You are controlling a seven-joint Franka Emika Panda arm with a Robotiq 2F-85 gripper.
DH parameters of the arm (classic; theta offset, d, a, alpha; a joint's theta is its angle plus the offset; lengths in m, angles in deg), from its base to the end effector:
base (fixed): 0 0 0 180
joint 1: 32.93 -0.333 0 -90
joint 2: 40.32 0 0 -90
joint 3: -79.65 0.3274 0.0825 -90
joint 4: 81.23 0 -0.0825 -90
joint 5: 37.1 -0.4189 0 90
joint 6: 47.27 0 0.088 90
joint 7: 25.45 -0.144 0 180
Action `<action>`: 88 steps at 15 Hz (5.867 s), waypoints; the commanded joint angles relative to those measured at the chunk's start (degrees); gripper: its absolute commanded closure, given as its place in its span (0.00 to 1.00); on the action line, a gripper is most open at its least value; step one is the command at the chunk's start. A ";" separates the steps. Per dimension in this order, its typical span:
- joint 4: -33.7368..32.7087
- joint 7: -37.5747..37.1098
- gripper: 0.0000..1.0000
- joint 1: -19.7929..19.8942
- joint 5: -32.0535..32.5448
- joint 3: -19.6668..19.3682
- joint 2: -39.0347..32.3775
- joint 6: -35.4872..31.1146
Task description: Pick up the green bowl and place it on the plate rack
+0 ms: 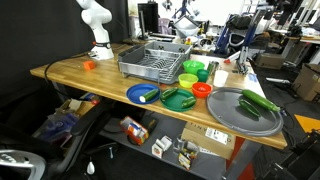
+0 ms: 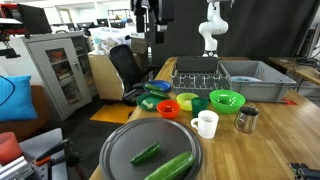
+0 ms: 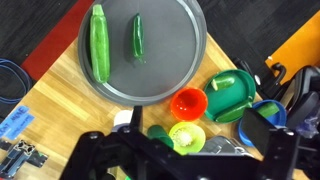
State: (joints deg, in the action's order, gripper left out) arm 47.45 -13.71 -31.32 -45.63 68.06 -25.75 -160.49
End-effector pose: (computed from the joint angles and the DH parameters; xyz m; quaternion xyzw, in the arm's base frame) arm 0.4899 -0.1017 0.4286 -0.9948 0.0393 -0.0091 0.0934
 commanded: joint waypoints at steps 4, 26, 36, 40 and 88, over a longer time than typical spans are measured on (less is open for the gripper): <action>-11.63 -18.15 0.00 1.32 -1.15 4.36 -16.16 -7.53; -29.02 -35.36 0.00 1.34 -10.10 5.27 -39.56 -19.56; -41.70 -46.68 0.00 4.96 -18.99 7.29 -56.98 -29.67; -47.59 -46.16 0.00 7.66 -22.07 9.23 -62.88 -29.08; -40.51 -30.73 0.99 10.81 -20.86 11.90 -50.73 -13.24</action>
State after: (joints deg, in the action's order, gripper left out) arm 2.31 -48.66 -19.93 -66.79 79.51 -80.93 -174.99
